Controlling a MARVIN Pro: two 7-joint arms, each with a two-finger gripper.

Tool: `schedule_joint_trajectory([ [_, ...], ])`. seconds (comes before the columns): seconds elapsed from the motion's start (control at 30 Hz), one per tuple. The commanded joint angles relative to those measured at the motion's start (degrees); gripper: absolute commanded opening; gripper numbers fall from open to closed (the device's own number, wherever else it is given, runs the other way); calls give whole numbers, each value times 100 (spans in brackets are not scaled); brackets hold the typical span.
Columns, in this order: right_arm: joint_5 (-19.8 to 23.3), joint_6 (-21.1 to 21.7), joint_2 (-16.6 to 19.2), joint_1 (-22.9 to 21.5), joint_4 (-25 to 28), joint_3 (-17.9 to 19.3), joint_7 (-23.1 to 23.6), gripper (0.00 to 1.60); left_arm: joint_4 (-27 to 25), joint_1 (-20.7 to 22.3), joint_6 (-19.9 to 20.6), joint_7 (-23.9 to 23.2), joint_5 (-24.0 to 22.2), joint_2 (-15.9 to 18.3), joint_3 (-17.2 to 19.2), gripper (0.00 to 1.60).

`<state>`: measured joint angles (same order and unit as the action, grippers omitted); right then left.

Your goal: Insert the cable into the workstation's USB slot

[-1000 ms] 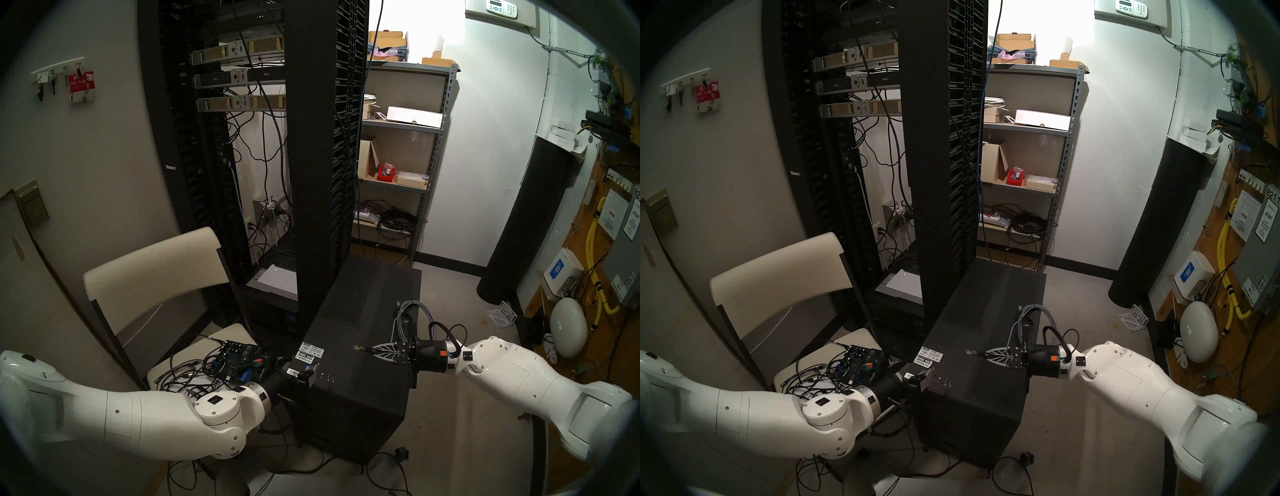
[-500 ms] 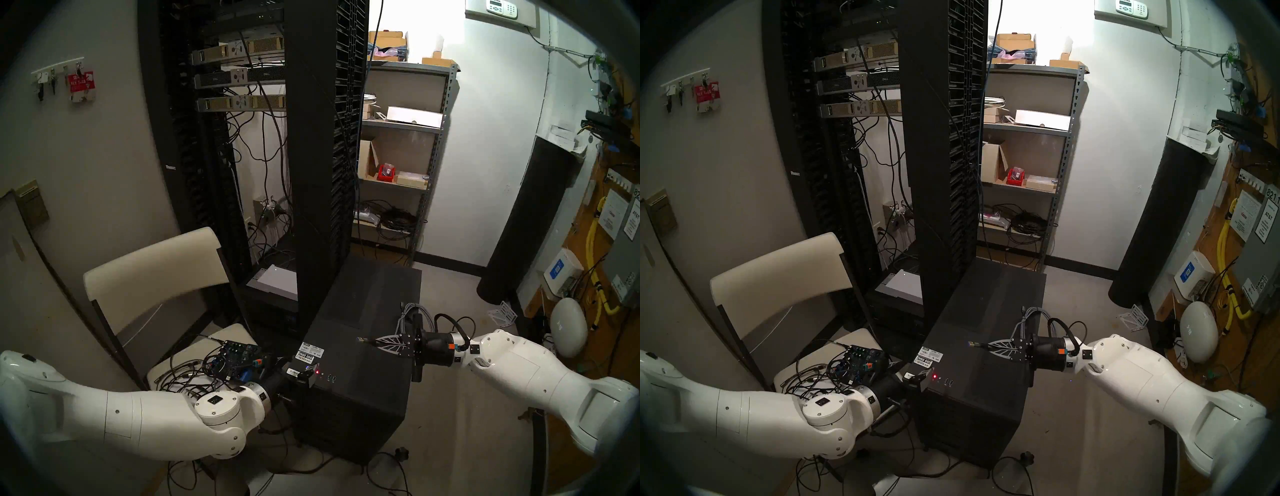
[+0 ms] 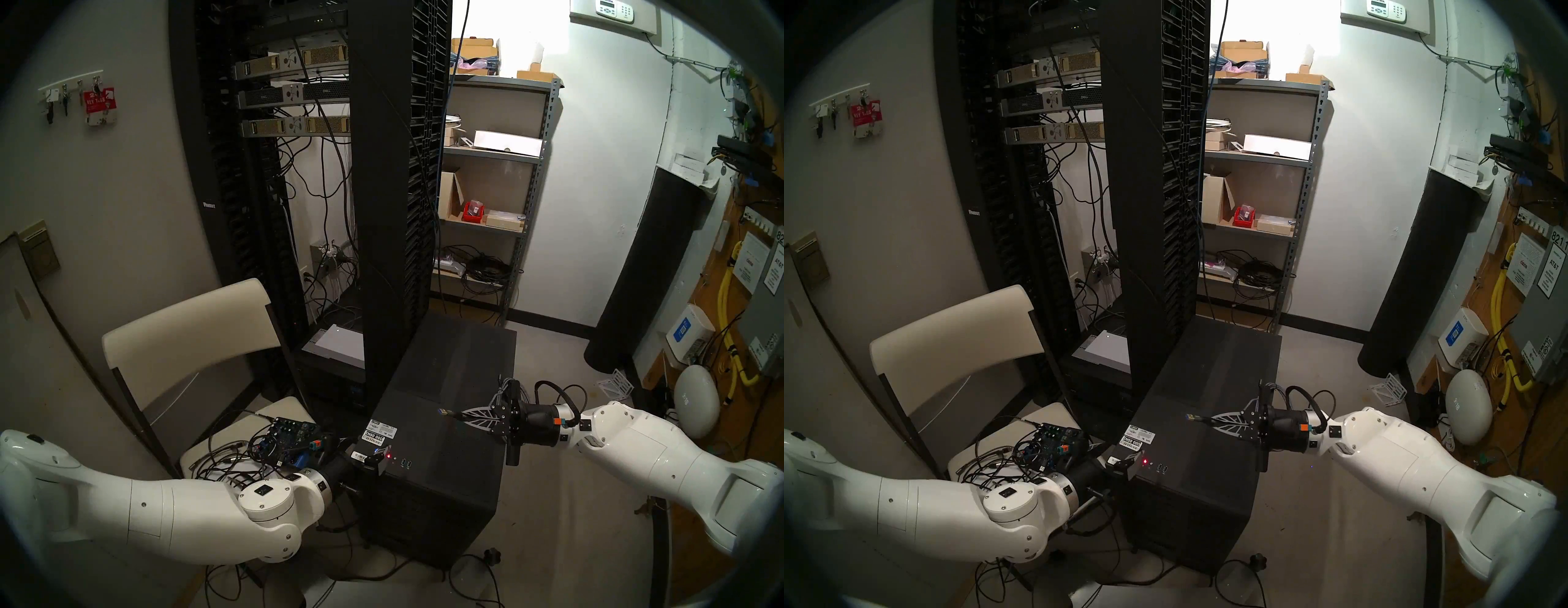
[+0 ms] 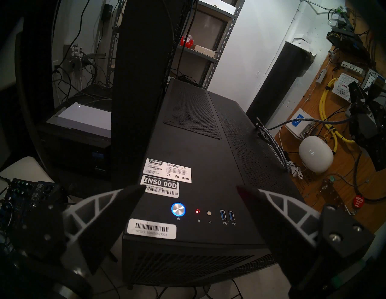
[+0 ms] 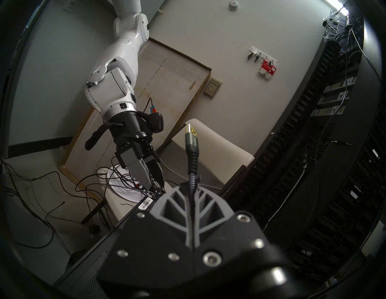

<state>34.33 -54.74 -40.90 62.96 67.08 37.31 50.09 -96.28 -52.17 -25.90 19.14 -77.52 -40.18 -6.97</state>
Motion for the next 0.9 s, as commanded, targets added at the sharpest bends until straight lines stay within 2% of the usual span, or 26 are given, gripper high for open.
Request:
schedule_joint_trajectory([
  [0.0,148,-26,-203,-373,-167,-68,566,0,-23,42,-19,5,-7,4,44,160],
  [0.23,127,-26,-413,-634,-409,-237,572,0,-23,42,-19,5,-7,4,44,160],
  [0.87,414,-26,-193,-646,-290,-341,527,0,-18,42,-17,2,-5,1,42,160],
])
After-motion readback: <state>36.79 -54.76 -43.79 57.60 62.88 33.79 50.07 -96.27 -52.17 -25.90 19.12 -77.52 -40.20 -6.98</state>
